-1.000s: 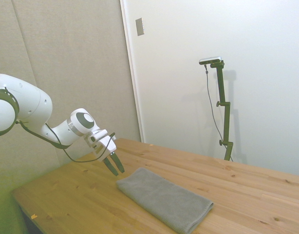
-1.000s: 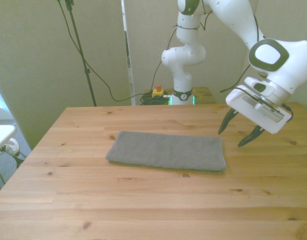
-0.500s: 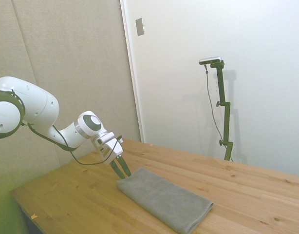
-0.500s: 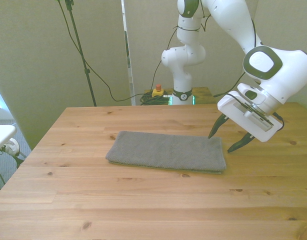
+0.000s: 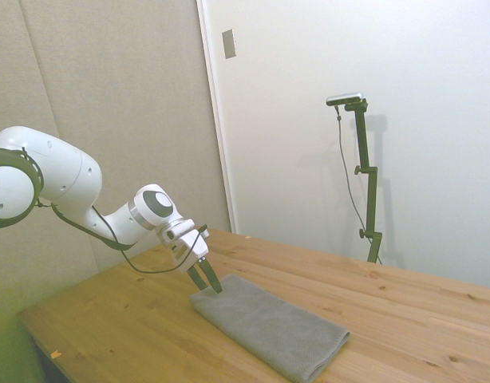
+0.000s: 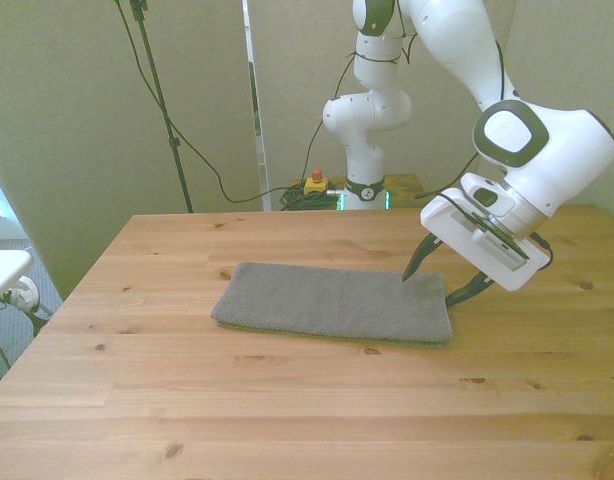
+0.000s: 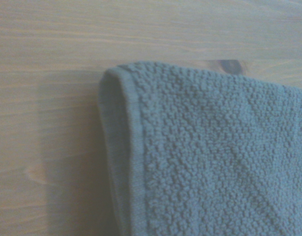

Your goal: Fold the towel

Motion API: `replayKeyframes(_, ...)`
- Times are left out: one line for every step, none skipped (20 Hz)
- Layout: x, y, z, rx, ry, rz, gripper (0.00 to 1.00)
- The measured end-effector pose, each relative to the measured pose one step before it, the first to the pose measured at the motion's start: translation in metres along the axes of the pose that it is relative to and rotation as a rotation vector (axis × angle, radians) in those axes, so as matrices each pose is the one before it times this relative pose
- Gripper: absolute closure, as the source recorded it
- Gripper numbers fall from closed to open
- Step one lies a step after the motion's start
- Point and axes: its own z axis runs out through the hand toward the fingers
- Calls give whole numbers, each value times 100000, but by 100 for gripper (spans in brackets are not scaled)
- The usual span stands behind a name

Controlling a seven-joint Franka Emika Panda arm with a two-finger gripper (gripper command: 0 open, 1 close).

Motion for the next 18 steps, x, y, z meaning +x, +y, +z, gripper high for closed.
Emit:
replayKeyframes(304,120,247,217,18,1,100)
replayKeyframes(232,105,205,419,501,-220,100)
replayKeyframes(174,76,225,438,761,-246,100)
replayKeyframes(140,75,175,736,575,-212,100)
replayKeyframes(73,102,91,624,246,-126,100)
replayKeyframes(0,108,8,460,-86,-45,100)
replayKeyframes(8,70,2,370,-50,-69,100)
replayKeyframes(10,-3,15,178,-44,-135,100)
replayKeyframes(3,3,-9,81,-8,-162,100)
replayKeyframes(0,5,7,2,-6,-215,100)
replayKeyframes(-62,-29,0,317,-62,-283,100)
replayKeyframes(-128,-33,9,357,-93,-284,100)
replayKeyframes(-113,-30,7,315,-82,-208,100)
replayKeyframes(-103,-41,12,491,-106,-174,100)
replayKeyframes(-99,-33,10,409,-93,-174,100)
replayKeyframes(-97,-27,-9,225,-56,-209,100)
replayKeyframes(-90,-41,-6,197,-47,-197,100)
replayKeyframes(-84,-40,-1,196,-40,-181,100)
